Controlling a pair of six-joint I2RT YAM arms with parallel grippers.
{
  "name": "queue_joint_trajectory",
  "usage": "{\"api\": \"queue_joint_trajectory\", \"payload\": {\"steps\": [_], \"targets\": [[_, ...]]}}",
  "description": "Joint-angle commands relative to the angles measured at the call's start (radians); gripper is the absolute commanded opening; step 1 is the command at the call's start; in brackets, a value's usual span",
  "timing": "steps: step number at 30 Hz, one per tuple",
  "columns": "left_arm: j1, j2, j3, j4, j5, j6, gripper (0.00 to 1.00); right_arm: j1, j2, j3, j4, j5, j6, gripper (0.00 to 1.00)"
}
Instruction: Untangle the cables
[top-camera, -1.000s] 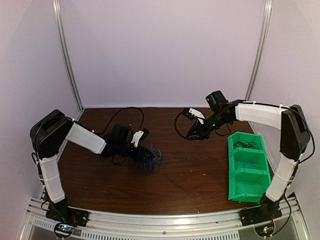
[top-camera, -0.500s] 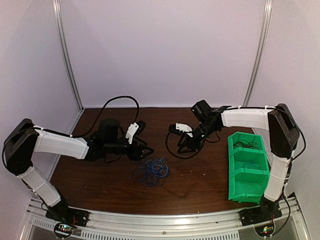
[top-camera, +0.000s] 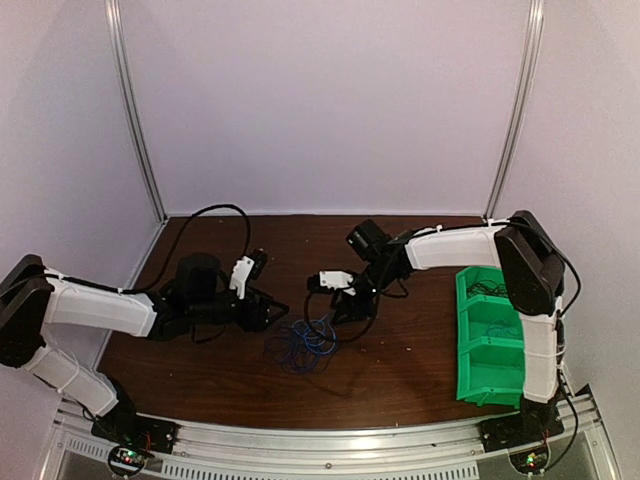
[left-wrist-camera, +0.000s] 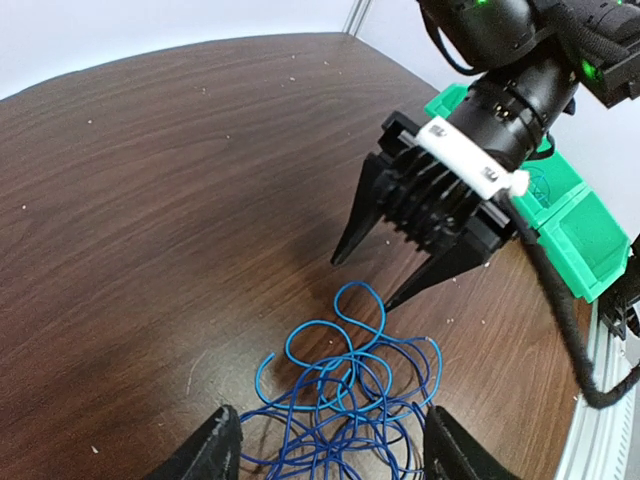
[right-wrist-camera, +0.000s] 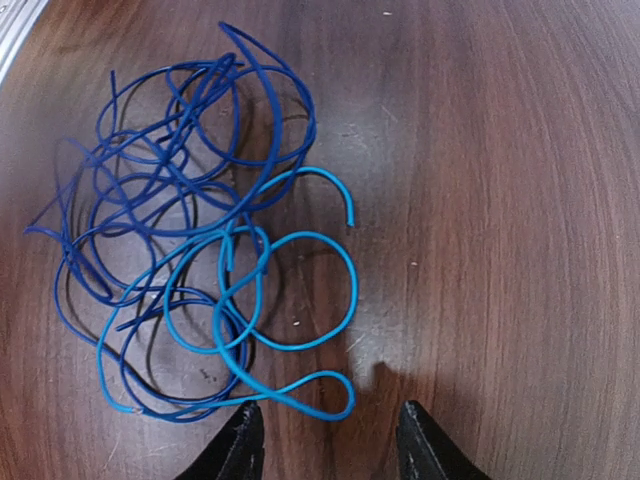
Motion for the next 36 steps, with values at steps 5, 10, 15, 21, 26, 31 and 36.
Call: {"api": "queue_joint_trajectory", "payload": {"steps": [5, 10, 15, 21, 26, 31, 36], "targets": [[0.005, -0.042, -0.002, 0.033, -0.034, -0.022, 0.63, 0.012, 0.041, 0.055, 0.078, 0.01, 0.045, 0.39], [0.005, -0.051, 0.006, 0.037, -0.054, -0.024, 0.62, 0.014, 0.037, 0.085, -0.018, -0.053, -0.004, 0.04], [-0.002, -0.04, -0.013, 0.137, -0.035, -0.01, 0.62, 0.014, -0.085, 0.102, -0.104, -0.106, 0.012, 0.0], [-0.106, -0.015, -0.025, 0.354, -0.094, 0.125, 0.64, 0.013, -0.203, 0.242, -0.214, -0.144, 0.096, 0.0], [-0.123, 0.119, 0.024, 0.557, -0.064, 0.121, 0.64, 0.014, -0.21, 0.32, -0.252, -0.209, 0.158, 0.0], [-0.151, 0.32, 0.147, 0.68, -0.054, 0.072, 0.61, 0.014, -0.2, 0.378, -0.26, -0.283, 0.211, 0.0], [-0.151, 0.466, 0.182, 0.855, -0.014, -0.058, 0.32, 0.01, -0.211, 0.422, -0.256, -0.3, 0.245, 0.0]]}}
